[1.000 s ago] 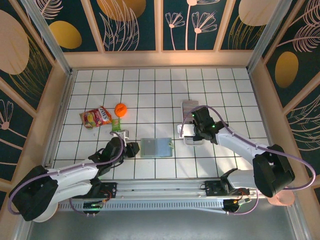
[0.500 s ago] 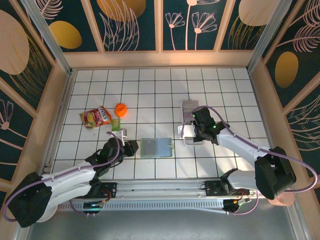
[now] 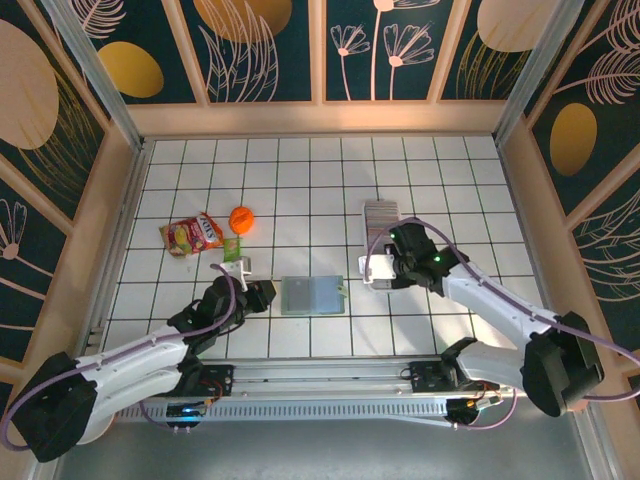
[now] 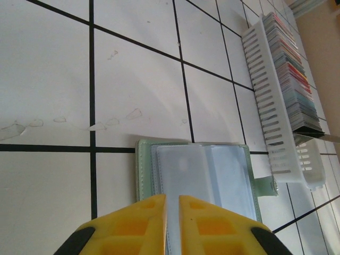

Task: Put the credit cards into the card holder

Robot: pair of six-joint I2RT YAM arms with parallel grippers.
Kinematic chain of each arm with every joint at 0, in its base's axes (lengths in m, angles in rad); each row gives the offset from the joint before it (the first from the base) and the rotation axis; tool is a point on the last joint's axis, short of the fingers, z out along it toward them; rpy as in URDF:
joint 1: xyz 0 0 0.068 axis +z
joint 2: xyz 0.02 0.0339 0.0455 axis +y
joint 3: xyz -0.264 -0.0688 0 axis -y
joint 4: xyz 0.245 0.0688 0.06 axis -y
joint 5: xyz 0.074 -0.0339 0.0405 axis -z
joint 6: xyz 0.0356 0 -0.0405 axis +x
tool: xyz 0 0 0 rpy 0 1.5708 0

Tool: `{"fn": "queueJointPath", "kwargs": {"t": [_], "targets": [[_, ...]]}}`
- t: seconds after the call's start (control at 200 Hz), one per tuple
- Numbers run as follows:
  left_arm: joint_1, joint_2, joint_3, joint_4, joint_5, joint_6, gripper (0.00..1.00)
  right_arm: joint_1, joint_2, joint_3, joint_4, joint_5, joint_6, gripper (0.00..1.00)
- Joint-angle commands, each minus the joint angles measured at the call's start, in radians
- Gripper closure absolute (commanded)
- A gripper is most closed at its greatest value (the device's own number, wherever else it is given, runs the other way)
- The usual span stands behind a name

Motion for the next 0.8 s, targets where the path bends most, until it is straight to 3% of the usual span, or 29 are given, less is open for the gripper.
{"fn": "queueJointPath", "kwargs": {"t": [0.0, 0.14, 0.295, 0.415, 0.53, 0.636, 0.731, 0.796], "targets": [[-0.004, -0.027, 0.018, -0.080, -0.030, 0.030, 0.86, 0.066, -0.042, 0.047, -0.116, 0.023, 0.076, 1.00], [-0.003, -0.060, 0.024, -0.107, -0.039, 0.029, 0.86, 0.156, -0.076, 0.110, -0.173, 0.021, 0.262, 1.00], [-0.003, -0.086, 0.015, -0.084, -0.049, -0.023, 0.85, 0.285, -0.130, 0.150, 0.065, 0.221, 0.628, 1.00], [-0.004, -0.083, 0.013, -0.045, -0.025, -0.059, 0.87, 0.346, -0.145, 0.184, 0.210, 0.304, 1.116, 1.00], [-0.004, -0.068, 0.019, -0.028, -0.012, -0.097, 0.89, 0.344, -0.113, 0.196, 0.212, 0.218, 1.615, 1.00], [-0.004, -0.053, 0.019, -0.011, -0.004, -0.128, 0.92, 0.344, -0.072, 0.088, 0.307, 0.098, 1.988, 1.00], [-0.004, -0.036, 0.021, 0.013, 0.017, -0.141, 0.95, 0.367, -0.023, -0.046, 0.499, -0.017, 2.197, 1.00], [-0.003, -0.022, 0.026, 0.028, 0.034, -0.147, 0.96, 0.411, 0.019, -0.095, 0.605, -0.011, 2.257, 1.00]]}}
